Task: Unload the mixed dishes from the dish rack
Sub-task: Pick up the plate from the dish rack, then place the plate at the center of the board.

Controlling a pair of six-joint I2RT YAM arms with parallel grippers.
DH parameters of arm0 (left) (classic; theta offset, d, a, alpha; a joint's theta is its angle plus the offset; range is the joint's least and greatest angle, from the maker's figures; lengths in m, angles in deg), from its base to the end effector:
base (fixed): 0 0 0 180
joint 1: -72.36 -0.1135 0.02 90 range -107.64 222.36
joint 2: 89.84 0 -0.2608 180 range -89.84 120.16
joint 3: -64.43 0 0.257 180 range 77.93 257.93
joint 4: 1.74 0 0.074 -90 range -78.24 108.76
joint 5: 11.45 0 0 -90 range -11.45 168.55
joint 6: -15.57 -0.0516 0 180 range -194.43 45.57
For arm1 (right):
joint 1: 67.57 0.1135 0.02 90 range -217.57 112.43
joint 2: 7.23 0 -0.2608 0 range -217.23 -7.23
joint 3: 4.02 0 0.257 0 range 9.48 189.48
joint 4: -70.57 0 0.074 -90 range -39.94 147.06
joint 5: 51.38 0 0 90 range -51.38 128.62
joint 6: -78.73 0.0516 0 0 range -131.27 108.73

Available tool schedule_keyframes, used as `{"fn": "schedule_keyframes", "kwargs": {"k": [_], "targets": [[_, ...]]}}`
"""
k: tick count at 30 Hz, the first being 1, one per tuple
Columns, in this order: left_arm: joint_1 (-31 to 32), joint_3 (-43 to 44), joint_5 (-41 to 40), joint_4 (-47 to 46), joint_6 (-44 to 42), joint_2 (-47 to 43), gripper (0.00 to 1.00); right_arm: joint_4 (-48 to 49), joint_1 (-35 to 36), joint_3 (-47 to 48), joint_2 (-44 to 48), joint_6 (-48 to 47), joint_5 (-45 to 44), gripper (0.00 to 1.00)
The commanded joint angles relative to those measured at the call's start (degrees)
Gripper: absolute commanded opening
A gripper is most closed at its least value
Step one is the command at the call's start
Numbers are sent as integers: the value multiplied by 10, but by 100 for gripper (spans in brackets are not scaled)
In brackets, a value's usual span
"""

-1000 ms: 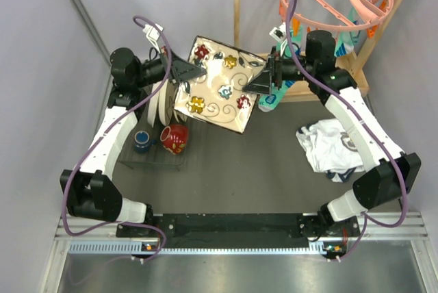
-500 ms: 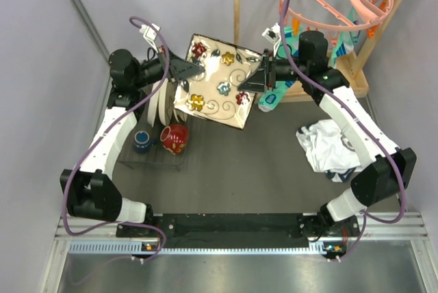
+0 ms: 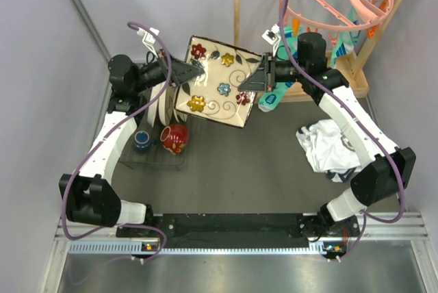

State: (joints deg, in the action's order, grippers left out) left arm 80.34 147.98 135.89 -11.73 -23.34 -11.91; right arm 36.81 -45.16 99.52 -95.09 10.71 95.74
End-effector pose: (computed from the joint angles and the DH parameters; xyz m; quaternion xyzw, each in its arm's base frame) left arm 0.3102 -0.0874 0.4211 0.1606 0.6337 -0.5969 0.4651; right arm 0.3114 0.1753 0.4119 -0.2834 0.7099 0.5531 0.3314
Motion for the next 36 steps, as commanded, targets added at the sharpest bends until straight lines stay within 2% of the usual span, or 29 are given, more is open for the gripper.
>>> {"fn": "schedule_keyframes", "kwargs": {"k": [1,3,4,9,14,21,23,24,25,32,36], "targets": [[4,3,-1,-15,55,-41,24,45,13,8,17,-79,38,0],[4,-1,-1,-9,48,-42,30,45,13,8,19,-79,40,0],[3,-2,-1,-7,42,-43,39,45,13,7,22,-81,41,0],[1,-4,-2,5,31,-45,57,60,2,-3,28,-72,51,0],[-5,1,-5,14,25,-44,65,96,-20,-16,25,-26,71,0],[-24,9,-6,33,9,-48,73,67,-61,-35,29,-45,91,0],[-30,16,-4,35,8,-46,75,21,-75,-36,30,-68,97,0],[-32,24,-2,37,7,-45,81,-3,-77,-31,28,-106,96,0],[-37,29,-1,41,2,-43,84,-56,-83,-29,28,-127,93,0],[-61,74,6,79,-25,-28,97,-209,-123,-44,19,-264,105,0],[-75,92,16,95,-34,-16,99,-325,-143,-36,-4,-382,101,0]]}}
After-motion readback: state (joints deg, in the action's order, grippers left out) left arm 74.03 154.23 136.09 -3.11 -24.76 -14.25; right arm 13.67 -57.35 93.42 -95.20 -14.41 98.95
